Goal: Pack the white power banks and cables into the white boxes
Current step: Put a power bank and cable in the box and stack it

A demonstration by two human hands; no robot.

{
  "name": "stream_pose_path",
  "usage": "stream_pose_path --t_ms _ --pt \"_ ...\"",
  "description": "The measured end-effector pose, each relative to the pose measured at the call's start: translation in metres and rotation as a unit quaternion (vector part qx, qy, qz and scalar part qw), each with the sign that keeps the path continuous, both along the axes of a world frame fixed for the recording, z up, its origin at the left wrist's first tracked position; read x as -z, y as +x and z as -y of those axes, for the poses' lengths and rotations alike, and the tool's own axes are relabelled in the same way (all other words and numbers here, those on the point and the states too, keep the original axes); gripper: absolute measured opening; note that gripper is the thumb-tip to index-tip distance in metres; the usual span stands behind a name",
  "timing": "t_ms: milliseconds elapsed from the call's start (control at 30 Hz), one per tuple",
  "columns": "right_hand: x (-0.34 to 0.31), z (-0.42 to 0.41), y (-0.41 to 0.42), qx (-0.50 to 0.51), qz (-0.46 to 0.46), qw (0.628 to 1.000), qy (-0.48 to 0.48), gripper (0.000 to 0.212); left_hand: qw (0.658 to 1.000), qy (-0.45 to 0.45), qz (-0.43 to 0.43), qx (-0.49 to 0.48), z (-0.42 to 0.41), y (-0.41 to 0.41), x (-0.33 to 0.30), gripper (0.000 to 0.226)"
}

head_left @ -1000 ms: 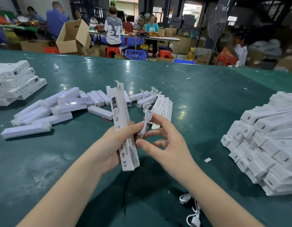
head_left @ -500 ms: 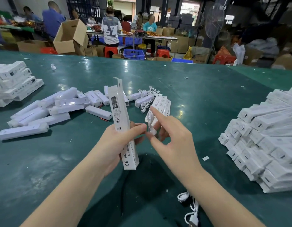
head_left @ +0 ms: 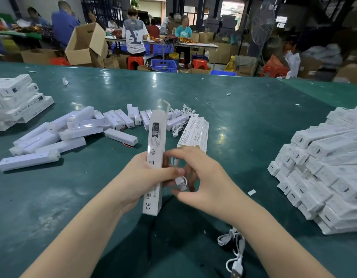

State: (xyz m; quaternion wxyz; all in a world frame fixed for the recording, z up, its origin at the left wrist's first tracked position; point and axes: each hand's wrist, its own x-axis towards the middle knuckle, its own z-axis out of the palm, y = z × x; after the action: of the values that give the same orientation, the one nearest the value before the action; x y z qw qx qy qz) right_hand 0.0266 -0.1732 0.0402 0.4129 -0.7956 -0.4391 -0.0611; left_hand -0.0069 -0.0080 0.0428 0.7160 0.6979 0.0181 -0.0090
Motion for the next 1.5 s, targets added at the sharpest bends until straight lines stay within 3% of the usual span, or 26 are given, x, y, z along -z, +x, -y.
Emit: stream_pose_path --t_ms 67,233,333,533,600,700,767,933,1200,1500 --pt "-0.005 0.002 -0.002 0.002 -0.021 1.000 0.021 0.055 1.000 -0.002 -0.015 0.004 -0.001 0.000 0.000 0.016" --pt "-0.014 0.009 -0.004 0.035 -0.050 0.995 0.084 0.042 0.997 -0.057 -0.046 0.004 -0.001 0.001 0.000 0.041" --pt "-0.016 0.011 -0.004 0.053 -0.077 0.988 0.124 0.036 0.996 -0.067 -0.054 0.035 0.000 0.001 0.000 0.042" --pt "-0.021 0.012 -0.006 0.075 -0.139 0.961 0.227 0.024 0.997 -0.075 -0.017 0.006 0.003 0.001 -0.003 0.053" --pt "-0.026 0.015 -0.005 0.095 -0.145 0.949 0.262 0.023 0.997 0.038 0.031 -0.059 -0.002 0.003 0.000 0.052" --pt "-0.035 0.021 -0.004 0.086 -0.153 0.935 0.309 0.025 0.943 0.267 0.139 -0.143 -0.008 0.005 0.010 0.030" --pt "-0.038 0.023 -0.006 0.069 -0.143 0.934 0.320 0.026 0.920 0.327 0.162 -0.144 -0.009 0.006 0.017 0.027" --pt "-0.039 0.027 -0.005 0.093 -0.107 0.943 0.302 0.020 0.895 0.389 0.158 -0.153 -0.009 0.010 0.024 0.036" --pt "-0.035 0.031 0.000 0.156 -0.145 0.956 0.202 0.010 0.857 0.453 0.192 -0.158 -0.004 0.005 0.020 0.033" --pt "-0.032 0.027 0.002 0.214 -0.183 0.931 0.231 0.018 0.796 0.536 0.236 -0.151 -0.002 0.007 0.021 0.040"
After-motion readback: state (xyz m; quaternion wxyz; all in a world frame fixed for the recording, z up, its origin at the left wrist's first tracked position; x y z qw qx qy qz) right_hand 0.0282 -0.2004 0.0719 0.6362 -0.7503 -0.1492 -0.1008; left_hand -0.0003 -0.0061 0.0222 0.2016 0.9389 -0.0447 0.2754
